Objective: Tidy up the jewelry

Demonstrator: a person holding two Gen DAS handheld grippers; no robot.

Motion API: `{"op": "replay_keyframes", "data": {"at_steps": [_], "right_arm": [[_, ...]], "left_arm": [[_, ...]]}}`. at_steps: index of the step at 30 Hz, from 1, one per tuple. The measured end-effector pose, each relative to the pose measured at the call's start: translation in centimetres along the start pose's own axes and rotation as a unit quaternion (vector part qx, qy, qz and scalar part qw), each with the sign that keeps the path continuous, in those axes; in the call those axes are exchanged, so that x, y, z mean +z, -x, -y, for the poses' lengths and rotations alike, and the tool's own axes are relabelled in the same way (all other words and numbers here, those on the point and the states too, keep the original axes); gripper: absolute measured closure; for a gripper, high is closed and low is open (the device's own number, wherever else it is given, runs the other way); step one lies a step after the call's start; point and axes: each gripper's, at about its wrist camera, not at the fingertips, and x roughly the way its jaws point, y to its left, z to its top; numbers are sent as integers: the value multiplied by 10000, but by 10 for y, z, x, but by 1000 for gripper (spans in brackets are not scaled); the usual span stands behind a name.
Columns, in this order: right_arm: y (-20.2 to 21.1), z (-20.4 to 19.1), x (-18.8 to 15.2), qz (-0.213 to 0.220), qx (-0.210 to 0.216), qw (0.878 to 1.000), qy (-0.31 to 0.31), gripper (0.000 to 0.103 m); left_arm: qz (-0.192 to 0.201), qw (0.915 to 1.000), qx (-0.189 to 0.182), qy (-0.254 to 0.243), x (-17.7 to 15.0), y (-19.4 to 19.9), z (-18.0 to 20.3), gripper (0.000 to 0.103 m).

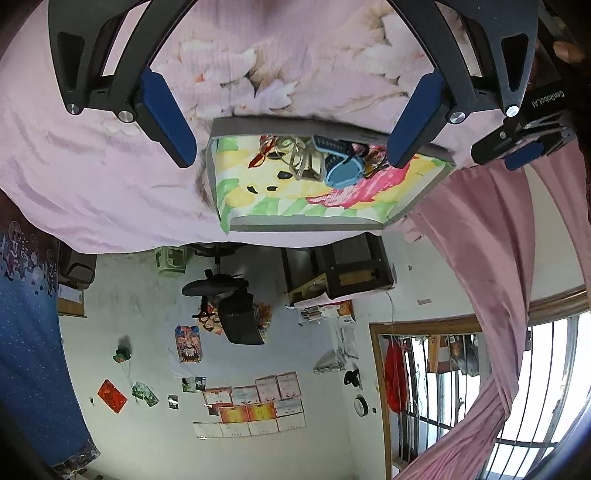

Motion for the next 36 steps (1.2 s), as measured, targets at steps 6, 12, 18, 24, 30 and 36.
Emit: {"op": "replay_keyframes", "data": {"at_steps": [6, 12, 18, 24, 30, 36], "right_arm": [[20, -2, -11, 45, 4, 10000, 9, 1], [39, -5, -21, 148, 2, 9999, 68, 1], [58, -5, -32, 234, 3, 9997, 98, 1], [68, -5, -46, 153, -92, 9997, 175, 1], [77, -6, -57, 190, -154, 9992, 328, 1], [81, -3, -59, 231, -212, 9989, 342, 1]], "left_arm": [[155, 9998, 47, 80, -15, 21, -4, 3], [239, 9996, 119, 66, -24, 37, -6, 3], [200, 9995, 225, 45, -36, 52, -7, 3], [136, 9994, 270, 145, -47, 60, -10, 3], [171, 9991, 391, 77, -54, 66, -5, 2], [198, 9989, 415, -53, -57, 67, 1, 2]]}}
